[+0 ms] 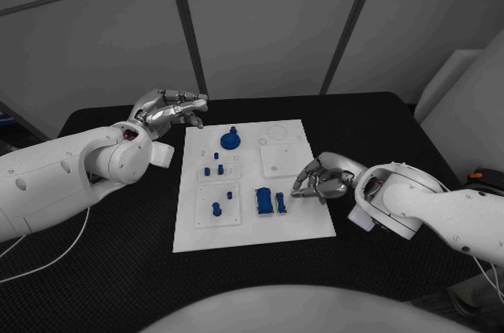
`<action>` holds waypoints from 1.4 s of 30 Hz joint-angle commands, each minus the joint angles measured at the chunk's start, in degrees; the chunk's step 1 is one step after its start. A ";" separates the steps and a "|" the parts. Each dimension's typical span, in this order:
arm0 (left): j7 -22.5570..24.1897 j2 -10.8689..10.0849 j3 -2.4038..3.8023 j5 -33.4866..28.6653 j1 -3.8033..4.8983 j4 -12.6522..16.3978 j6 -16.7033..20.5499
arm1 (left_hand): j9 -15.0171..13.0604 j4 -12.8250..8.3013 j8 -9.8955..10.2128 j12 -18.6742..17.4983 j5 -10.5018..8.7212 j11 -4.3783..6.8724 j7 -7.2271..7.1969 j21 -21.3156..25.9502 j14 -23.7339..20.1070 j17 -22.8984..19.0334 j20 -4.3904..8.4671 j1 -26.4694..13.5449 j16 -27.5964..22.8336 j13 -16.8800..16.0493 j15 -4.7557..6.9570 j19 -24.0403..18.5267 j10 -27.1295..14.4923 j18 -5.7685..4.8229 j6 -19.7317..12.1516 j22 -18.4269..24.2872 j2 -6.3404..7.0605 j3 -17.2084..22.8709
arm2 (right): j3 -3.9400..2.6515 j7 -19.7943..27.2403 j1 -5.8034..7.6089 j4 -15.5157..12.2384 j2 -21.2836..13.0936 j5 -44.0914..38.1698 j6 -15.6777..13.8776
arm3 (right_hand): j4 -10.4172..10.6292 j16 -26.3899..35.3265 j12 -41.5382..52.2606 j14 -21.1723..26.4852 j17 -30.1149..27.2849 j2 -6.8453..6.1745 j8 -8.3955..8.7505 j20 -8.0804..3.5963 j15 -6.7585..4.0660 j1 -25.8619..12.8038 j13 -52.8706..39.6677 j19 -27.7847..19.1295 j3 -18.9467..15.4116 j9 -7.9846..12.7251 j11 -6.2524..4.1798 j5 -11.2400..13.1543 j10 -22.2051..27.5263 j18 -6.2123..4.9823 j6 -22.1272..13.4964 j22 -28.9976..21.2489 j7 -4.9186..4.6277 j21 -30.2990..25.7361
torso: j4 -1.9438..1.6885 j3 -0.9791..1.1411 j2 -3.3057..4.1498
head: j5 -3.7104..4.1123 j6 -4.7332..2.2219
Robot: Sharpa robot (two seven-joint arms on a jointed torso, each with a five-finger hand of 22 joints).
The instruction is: Assemble the parts on the task board
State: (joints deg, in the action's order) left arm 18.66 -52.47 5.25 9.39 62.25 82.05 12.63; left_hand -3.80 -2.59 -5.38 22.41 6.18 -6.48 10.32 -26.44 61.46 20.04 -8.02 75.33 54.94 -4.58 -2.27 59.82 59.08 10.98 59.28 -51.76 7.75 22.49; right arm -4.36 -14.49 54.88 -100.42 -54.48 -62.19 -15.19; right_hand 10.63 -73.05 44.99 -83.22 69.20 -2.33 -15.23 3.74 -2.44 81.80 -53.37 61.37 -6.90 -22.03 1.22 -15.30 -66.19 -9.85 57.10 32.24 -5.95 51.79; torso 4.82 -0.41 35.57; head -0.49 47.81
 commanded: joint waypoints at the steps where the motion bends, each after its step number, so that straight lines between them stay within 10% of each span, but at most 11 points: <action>1: 2.46 0.60 0.04 -1.06 0.02 -0.54 2.13 | -0.10 0.17 -0.34 0.60 -0.13 0.37 -0.69 2.06 -2.84 -1.33 -0.29 -0.06 -2.73 -0.05 -0.17 -2.25 -0.07 -0.67 0.27 1.16 -0.66 -0.28 | -0.02 15.69 1.04 4.95 1.82 18.15 -6.95 | -0.85 13.52 -8.53 5.21 -12.79 1.57 1.62 0.85 0.88 3.15 7.15 -2.53 1.42 1.10 1.14 1.38 4.43 -0.50 -1.50 -3.22 -0.90 -4.73 | 0.23 -0.49 -1.06 | -0.01 -0.88; 12: 8.43 6.47 -0.08 -8.89 -0.18 -7.38 8.87 | 0.03 2.56 1.23 -8.50 -0.25 -1.84 -0.72 19.80 -9.75 -13.72 -5.79 -0.84 -31.40 1.04 -4.92 -17.08 1.52 -0.73 -0.45 15.10 -0.17 0.24 | -1.16 31.71 2.08 23.12 12.31 37.22 -10.12 | 1.24 55.46 -31.33 22.01 -41.79 1.53 8.76 6.97 7.11 7.17 35.27 -13.29 7.59 8.73 5.75 6.14 6.22 -0.04 -2.31 -15.85 -3.98 -25.88 | 0.67 -0.55 -3.05 | -0.80 -5.22; 18: 10.30 10.59 -0.08 -11.87 -0.72 -11.66 10.50 | 0.05 5.33 1.66 -16.55 -0.19 -5.17 -3.28 23.07 -12.80 -16.21 -8.76 -2.31 -44.38 0.73 -8.03 -28.07 -2.11 -1.35 -4.73 25.86 -0.87 -7.69 | -1.99 35.74 2.13 31.75 18.11 41.90 -9.44 | 1.06 65.69 -36.63 26.71 -50.32 1.86 11.58 10.53 10.39 4.68 43.34 -15.62 8.48 12.16 8.13 7.19 8.53 -0.32 -3.08 -20.76 -3.81 -33.64 | 0.28 -0.40 -4.05 | -1.10 -6.86; 24: 11.06 13.36 -0.08 -13.77 -1.45 -13.86 12.10 | 0.16 9.43 1.81 -18.92 -0.10 -3.67 -3.03 23.83 -19.31 -16.68 -8.73 -3.37 -51.04 1.04 -10.11 -37.84 -8.75 -2.93 -9.03 34.90 -2.91 -16.87 | -2.21 37.36 2.15 36.18 21.51 43.88 -8.56 | -1.02 69.54 -40.31 28.75 -57.78 3.04 11.62 12.10 11.62 1.13 48.26 -15.16 8.31 15.71 9.54 7.55 9.69 -0.69 -4.25 -24.63 -3.24 -39.22 | 0.08 0.00 -4.47 | -1.70 -8.51; 25: 11.15 13.72 -0.08 -13.99 -1.60 -14.09 12.31 | 0.15 10.01 1.80 -19.05 -0.14 -3.47 -2.89 23.76 -19.54 -16.67 -8.68 -2.58 -51.54 1.03 -10.22 -38.00 -9.75 -3.03 -9.86 35.63 -3.50 -18.75 | -2.23 37.50 2.15 36.65 21.90 44.03 -8.42 | -1.49 69.56 -40.80 28.97 -58.87 3.27 11.62 12.18 11.65 0.65 48.88 -15.00 8.29 16.22 9.56 7.57 9.75 -0.69 -4.31 -25.19 -3.22 -40.01 | 0.05 0.04 -4.55 | -1.70 -8.69; 26: 8.44 13.21 -0.12 -10.98 -1.46 -13.65 9.81 | 3.80 7.51 5.38 -22.41 -1.85 -0.59 -5.15 26.44 -31.84 -20.04 -3.73 -24.62 -54.94 4.58 -6.40 -44.30 -24.13 -6.09 -24.37 40.11 -7.75 -22.49 | -2.14 33.66 2.05 35.85 21.30 40.27 -8.80 | -3.95 73.05 -44.99 44.98 -61.33 2.33 15.23 7.37 8.88 -23.67 53.37 -29.10 6.90 17.66 6.10 9.75 26.57 2.98 -19.86 -26.98 -0.37 -43.08 | 0.20 -0.22 -4.10 | -1.54 -8.14; 32: 8.75 12.58 -0.71 -10.80 -1.53 -11.16 12.32 | 3.80 6.73 5.38 -22.41 -6.18 0.84 -6.07 26.44 -37.67 -20.04 -1.36 -33.94 -54.94 4.58 -4.84 -47.26 -31.12 -6.09 -31.28 42.59 -7.75 -22.49 | -1.50 34.71 2.37 33.34 20.16 42.44 -10.79 | -5.31 73.05 -44.99 52.06 -63.37 2.33 15.23 5.42 7.73 -34.53 53.37 -34.73 6.90 22.03 4.96 10.83 33.79 3.37 -26.76 -32.24 0.67 -45.10 | -0.99 -0.07 -4.17 | -1.05 -9.39; 34: 8.97 12.14 -1.13 -10.67 -1.58 -9.40 14.09 | 3.80 2.59 5.38 -22.41 -6.18 1.30 -10.32 26.44 -39.58 -20.04 -0.54 -37.28 -54.94 4.58 -4.26 -48.20 -33.38 -6.09 -33.54 43.34 -7.75 -22.49 | -1.05 35.45 2.60 31.57 19.36 43.97 -12.19 | -5.79 73.05 -44.99 54.62 -63.85 2.33 15.23 4.67 7.30 -38.38 53.37 -36.91 6.90 22.03 4.46 11.21 36.45 3.96 -29.24 -32.24 1.11 -45.67 | -1.83 0.03 -4.22 | -0.71 -10.28; 38: 9.66 10.75 -2.44 -10.26 -1.75 -3.89 19.62 | 3.80 2.59 5.38 -22.41 -6.18 2.12 -10.32 26.44 -43.03 -20.04 0.91 -43.26 -54.94 4.58 -3.23 -49.94 -37.44 -6.16 -37.61 44.66 -7.75 -22.49 | 0.37 37.77 3.30 26.03 16.85 48.75 -16.58 | -6.46 73.05 -44.99 59.05 -64.68 2.33 15.23 3.37 6.55 -45.13 53.37 -40.71 6.90 22.03 3.57 15.30 41.07 4.58 -33.58 -32.24 1.87 -46.60 | -3.80 0.28 -4.33 | 0.08 -12.35; 39: 9.85 10.37 -2.80 -10.15 -1.79 -2.39 21.14 | 3.80 2.59 5.38 -22.41 -6.18 2.28 -10.32 26.44 -43.71 -20.04 1.11 -44.45 -54.94 4.58 -3.03 -50.37 -38.24 -10.98 -38.40 44.92 -7.75 -22.49 | 0.76 38.41 3.50 24.50 16.16 50.07 -17.80 | -6.62 73.05 -44.99 59.99 -64.85 2.33 15.23 3.08 2.44 -46.53 53.37 -41.50 6.90 22.03 3.40 15.30 42.04 4.58 -34.48 -32.24 5.95 -46.79 | -4.10 0.32 -4.35 | 0.20 -12.67; 42: 10.38 9.30 -3.81 -9.84 -1.91 1.84 25.39 | 3.80 2.59 5.38 -22.41 -6.18 6.48 -10.32 26.44 -45.75 -20.04 2.01 -47.99 -54.94 4.58 -2.42 -51.33 -40.61 -10.98 -40.78 45.71 -7.75 -22.49 | 2.04 40.49 4.13 19.52 13.89 54.38 -21.75 | -10.63 73.05 -44.99 62.56 -69.20 2.33 15.23 2.33 2.44 -50.44 53.37 -43.71 6.90 22.03 2.88 15.30 44.73 5.20 -36.99 -32.24 5.95 -47.37 | -4.71 0.39 -4.39 | 0.45 -13.31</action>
State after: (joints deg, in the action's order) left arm 27.32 -42.97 1.49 -1.55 60.22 82.40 30.63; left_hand -0.26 1.37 -0.46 0.57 0.74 -4.17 1.42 -0.34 21.28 0.24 -8.24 36.99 0.39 -0.25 -6.33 11.41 25.01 3.40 25.02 -8.18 0.26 0.19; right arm -2.43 21.72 58.71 -79.26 -40.00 -14.86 -30.25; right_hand 3.82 -0.47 0.64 -28.41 5.12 0.08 -0.44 8.33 3.59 43.10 -0.32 24.28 0.08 -0.53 5.65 -1.80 -29.51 -6.64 27.63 1.12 -3.58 6.09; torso 1.30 -0.16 31.25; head -0.26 34.97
